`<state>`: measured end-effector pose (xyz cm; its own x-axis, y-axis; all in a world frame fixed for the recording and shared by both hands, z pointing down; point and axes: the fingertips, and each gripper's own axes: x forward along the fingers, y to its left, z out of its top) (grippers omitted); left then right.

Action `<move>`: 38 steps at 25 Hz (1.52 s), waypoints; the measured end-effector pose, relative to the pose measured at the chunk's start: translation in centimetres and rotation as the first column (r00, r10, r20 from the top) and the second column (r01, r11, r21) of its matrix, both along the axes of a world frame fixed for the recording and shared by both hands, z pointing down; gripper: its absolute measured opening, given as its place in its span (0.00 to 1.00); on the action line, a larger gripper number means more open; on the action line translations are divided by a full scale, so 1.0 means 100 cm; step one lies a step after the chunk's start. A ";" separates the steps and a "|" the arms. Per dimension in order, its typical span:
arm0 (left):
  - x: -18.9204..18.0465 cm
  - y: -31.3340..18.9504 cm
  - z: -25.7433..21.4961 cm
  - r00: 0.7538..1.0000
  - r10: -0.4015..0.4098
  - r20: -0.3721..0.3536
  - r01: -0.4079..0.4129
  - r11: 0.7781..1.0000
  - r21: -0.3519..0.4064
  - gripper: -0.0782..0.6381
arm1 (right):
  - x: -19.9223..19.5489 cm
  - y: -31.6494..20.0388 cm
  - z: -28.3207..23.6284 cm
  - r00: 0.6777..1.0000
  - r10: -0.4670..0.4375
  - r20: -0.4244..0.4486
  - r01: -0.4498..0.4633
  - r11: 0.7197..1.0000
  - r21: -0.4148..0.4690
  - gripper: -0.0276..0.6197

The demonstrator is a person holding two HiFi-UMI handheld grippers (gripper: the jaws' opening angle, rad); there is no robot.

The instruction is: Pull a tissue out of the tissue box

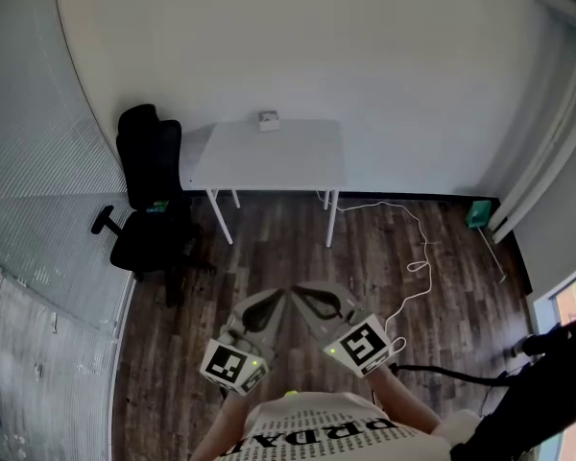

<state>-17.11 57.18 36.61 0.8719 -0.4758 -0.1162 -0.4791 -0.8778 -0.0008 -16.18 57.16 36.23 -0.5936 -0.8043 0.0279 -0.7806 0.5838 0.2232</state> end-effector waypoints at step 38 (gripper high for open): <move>-0.053 -0.020 0.018 0.999 0.019 -0.032 -0.020 0.999 -0.030 0.10 | -0.040 -0.026 0.025 0.999 0.034 -0.029 -0.035 0.998 -0.048 0.05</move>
<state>-22.46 55.16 38.42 0.8771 -0.4624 -0.1300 -0.4611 -0.8864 0.0412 -20.21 54.56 38.75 -0.5638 -0.8217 0.0840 -0.7943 0.5672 0.2174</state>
